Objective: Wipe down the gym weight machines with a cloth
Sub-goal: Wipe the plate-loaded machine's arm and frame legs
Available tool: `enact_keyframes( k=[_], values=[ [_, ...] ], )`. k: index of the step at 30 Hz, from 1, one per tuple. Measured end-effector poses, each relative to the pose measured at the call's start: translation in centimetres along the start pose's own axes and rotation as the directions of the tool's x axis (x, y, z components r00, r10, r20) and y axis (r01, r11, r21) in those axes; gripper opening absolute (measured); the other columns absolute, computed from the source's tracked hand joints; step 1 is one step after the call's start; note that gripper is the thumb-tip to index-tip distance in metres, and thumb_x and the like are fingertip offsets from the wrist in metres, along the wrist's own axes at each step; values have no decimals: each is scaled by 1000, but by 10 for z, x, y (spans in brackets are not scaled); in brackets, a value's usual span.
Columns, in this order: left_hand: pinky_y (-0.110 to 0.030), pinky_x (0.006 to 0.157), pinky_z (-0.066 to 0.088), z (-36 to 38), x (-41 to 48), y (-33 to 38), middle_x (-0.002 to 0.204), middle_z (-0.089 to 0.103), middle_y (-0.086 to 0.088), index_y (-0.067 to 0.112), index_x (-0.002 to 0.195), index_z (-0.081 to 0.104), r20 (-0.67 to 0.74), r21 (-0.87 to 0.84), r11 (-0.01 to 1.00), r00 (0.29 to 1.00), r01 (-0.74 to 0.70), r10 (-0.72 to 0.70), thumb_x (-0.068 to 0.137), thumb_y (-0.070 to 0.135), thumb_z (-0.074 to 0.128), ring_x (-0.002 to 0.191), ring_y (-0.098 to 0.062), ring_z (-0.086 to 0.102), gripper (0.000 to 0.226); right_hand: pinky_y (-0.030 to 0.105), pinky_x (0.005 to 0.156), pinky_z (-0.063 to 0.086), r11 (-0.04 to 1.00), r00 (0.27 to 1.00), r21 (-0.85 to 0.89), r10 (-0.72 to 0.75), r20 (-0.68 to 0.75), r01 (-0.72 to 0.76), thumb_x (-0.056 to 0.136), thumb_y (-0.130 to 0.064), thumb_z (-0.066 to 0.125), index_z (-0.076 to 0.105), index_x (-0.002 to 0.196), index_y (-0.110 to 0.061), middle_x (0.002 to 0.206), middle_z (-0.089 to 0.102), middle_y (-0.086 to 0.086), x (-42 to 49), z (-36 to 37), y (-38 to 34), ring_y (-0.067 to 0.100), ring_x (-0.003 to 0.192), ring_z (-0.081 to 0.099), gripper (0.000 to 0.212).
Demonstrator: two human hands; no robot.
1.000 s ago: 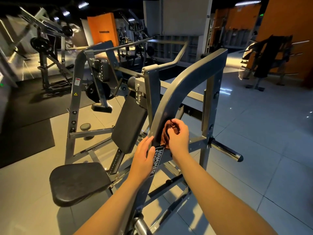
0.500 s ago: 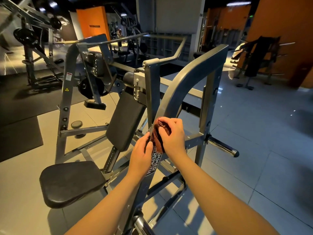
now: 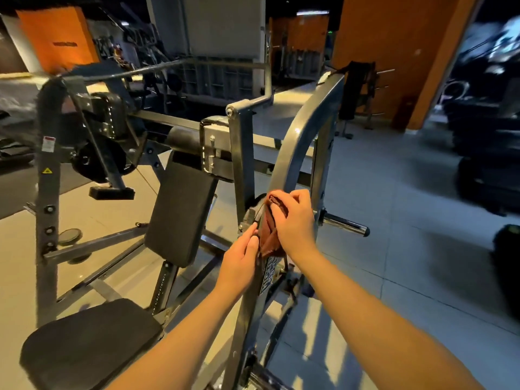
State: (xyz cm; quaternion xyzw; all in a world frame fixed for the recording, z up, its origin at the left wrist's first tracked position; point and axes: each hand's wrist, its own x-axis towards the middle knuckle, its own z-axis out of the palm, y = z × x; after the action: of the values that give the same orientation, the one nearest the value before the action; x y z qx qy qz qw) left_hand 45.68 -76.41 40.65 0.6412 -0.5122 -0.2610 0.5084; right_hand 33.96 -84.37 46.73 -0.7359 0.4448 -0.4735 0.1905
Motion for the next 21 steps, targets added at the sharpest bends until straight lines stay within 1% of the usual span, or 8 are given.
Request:
enact_keyframes(
  k=[3, 5, 8, 11, 14, 16, 19, 21],
  values=[
    [3, 95, 28, -6, 6, -2, 142, 47, 16, 26, 152, 42, 26, -26, 999, 999, -26, 27, 110, 29, 37, 130, 3, 41, 42, 8, 78, 34, 994, 999, -108, 8, 52, -2, 104, -30, 53, 68, 122, -26, 107, 40, -5, -12, 15, -1, 12, 101, 45, 23],
    [-10, 106, 33, -8, 4, -9, 147, 47, 16, 32, 152, 40, 61, -61, 998, 998, -13, 17, 109, 33, 36, 134, 0, 42, 43, 8, 74, 32, 984, 994, -177, 40, 97, -22, 104, -33, 53, 67, 123, -29, 108, 41, -6, -31, 25, 3, 11, 102, 43, 24],
    [-29, 116, 35, -12, -1, -16, 155, 42, 11, 33, 154, 36, 137, -94, 995, 990, 22, -9, 109, 37, 35, 139, -3, 39, 45, 12, 79, 41, 974, 985, -212, 113, 130, -84, 103, -36, 55, 65, 126, -33, 109, 42, -8, -59, 35, 7, 10, 104, 47, 26],
    [-26, 115, 33, -20, -1, -15, 156, 41, 10, 31, 156, 34, 199, -86, 996, 980, 0, 18, 109, 34, 35, 138, -1, 38, 47, 19, 85, 47, 979, 985, -168, 132, 114, -111, 101, -30, 59, 69, 121, -30, 107, 45, -7, -58, 32, 0, 9, 99, 49, 23],
    [-19, 108, 36, -27, 5, -14, 151, 44, 13, 34, 155, 32, 247, -101, 994, 967, -28, 53, 109, 34, 36, 134, 1, 42, 46, 9, 80, 40, 985, 992, -115, 126, -7, -126, 102, -25, 59, 71, 120, -23, 107, 46, -5, -33, 21, -17, 8, 97, 49, 22],
    [-22, 106, 39, -31, 12, -15, 150, 46, 10, 36, 156, 30, 249, -111, 994, 968, -11, 38, 109, 39, 36, 132, -3, 45, 48, 9, 80, 43, 984, 985, -83, 151, -88, -158, 102, -25, 58, 70, 122, -20, 109, 45, -4, -15, 19, -25, 12, 102, 51, 23],
    [-28, 111, 41, -35, 19, -14, 152, 44, 11, 38, 156, 30, 260, -131, 991, 964, -12, 46, 108, 43, 36, 136, -5, 45, 49, 24, 88, 50, 981, 990, -143, 124, -61, -132, 101, -26, 59, 71, 121, -22, 108, 44, -4, -11, 28, -22, 18, 106, 50, 23],
    [-17, 106, 42, -35, 16, -12, 146, 46, 19, 39, 153, 32, 271, -133, 991, 961, -25, 61, 109, 38, 36, 126, 10, 46, 45, 24, 87, 47, 975, 994, -192, 110, -7, -109, 101, -28, 59, 70, 122, -27, 107, 44, -5, -22, 33, -16, 16, 105, 47, 24]
  ],
)
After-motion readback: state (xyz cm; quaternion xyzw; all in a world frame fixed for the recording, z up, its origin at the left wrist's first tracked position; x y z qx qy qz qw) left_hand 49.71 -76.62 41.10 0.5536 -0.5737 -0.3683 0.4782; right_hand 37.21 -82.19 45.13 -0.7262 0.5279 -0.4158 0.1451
